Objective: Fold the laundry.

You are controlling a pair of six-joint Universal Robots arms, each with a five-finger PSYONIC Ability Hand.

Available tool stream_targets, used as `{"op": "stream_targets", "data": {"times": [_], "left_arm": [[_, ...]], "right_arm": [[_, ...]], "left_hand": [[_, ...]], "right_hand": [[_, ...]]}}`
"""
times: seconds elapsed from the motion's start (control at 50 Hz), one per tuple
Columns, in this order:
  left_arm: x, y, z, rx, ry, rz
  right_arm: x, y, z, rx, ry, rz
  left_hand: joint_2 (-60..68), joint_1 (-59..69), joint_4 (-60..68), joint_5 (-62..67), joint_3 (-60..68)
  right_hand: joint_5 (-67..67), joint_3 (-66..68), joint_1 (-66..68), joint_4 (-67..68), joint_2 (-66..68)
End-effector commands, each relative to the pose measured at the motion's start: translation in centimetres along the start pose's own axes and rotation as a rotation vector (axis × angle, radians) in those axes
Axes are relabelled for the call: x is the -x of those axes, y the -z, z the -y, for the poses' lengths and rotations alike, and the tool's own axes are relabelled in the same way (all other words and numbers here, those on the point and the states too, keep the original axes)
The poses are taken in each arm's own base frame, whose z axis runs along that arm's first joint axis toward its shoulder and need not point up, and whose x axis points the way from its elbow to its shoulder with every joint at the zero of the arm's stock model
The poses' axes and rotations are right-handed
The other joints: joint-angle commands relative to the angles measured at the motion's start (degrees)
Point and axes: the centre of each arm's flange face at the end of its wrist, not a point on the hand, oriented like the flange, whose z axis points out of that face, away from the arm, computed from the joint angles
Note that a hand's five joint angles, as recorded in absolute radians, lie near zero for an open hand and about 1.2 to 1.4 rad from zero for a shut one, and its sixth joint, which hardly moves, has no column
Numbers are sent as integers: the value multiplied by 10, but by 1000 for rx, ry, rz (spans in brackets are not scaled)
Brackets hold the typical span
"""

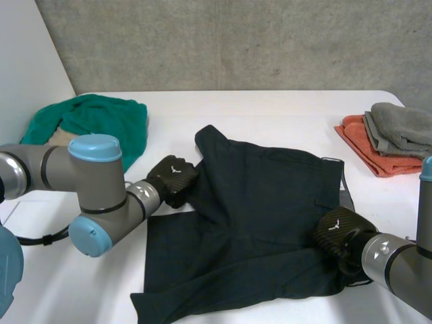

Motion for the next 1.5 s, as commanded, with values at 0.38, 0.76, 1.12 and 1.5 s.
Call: {"op": "stream_targets", "data": {"times": [0.38, 0.76, 1.12, 1.5], "left_arm": [[-28, 50, 22, 145, -256, 325], [-13, 81, 61, 76, -240, 432], [-62, 201, 38, 292, 227, 57], [-72, 193, 23, 308, 189, 86]], "right_arm": [[-4, -4, 5, -34, -54, -33], [-5, -5, 6, -49, -72, -48], [-13, -10, 8, -83, -128, -96], [-10, 16, 11, -45, -89, -68]], "left_hand": [[147, 158, 147, 154, 148], [-362, -352, -362, -355, -361], [-324, -313, -323, -316, -323], [147, 158, 147, 154, 148]], "right_hand": [[120, 117, 180, 114, 133], [120, 117, 180, 114, 133], [120, 117, 180, 114, 133], [120, 117, 180, 114, 133]]}}
